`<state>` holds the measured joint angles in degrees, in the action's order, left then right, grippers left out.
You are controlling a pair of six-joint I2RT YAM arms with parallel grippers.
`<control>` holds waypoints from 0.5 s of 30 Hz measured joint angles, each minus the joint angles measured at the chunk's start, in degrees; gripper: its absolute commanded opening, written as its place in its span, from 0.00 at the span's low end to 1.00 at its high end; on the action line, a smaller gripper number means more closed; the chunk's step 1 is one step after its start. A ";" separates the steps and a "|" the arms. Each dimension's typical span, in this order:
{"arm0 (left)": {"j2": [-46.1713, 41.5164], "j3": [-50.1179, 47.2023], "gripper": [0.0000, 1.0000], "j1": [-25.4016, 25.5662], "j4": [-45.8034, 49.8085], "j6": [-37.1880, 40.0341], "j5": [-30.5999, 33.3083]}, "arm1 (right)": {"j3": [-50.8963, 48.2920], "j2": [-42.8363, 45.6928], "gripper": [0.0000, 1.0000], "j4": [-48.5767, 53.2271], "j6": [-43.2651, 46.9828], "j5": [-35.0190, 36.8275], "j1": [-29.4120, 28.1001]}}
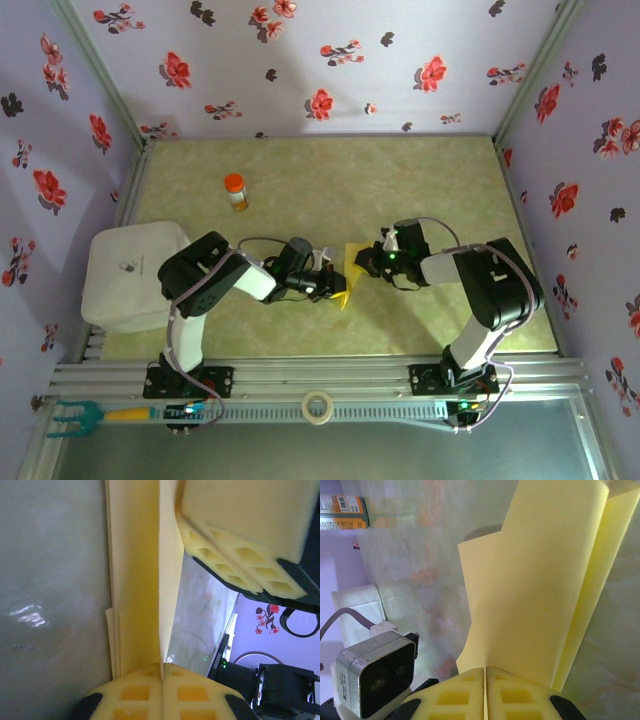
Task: Fold a paper plane with a square sheet of paper (pick it up from the middle)
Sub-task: Fold the wing for the fifth time at the center of the table.
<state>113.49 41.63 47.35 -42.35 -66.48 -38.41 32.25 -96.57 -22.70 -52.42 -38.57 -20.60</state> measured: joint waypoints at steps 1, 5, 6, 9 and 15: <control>-0.02 0.00 0.00 -0.02 0.04 -0.09 0.02 | 0.00 0.00 0.11 0.00 0.02 -0.04 0.00; -0.09 0.00 0.00 0.00 0.15 -0.72 0.26 | 0.02 0.00 0.11 0.00 0.02 -0.04 0.00; -0.09 0.00 0.00 0.00 0.15 -0.76 0.26 | 0.02 0.00 0.11 0.00 0.02 -0.07 0.00; -0.09 0.00 0.00 0.00 0.13 -1.05 0.26 | 0.02 -0.02 0.11 -0.02 0.02 -0.09 0.00; -0.09 0.00 0.00 0.00 0.15 -1.40 0.28 | 0.17 -1.36 0.11 -0.63 0.13 -0.59 0.00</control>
<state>113.40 41.63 47.35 -42.19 -67.88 -38.13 32.42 -97.93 -23.33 -52.29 -39.16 -20.60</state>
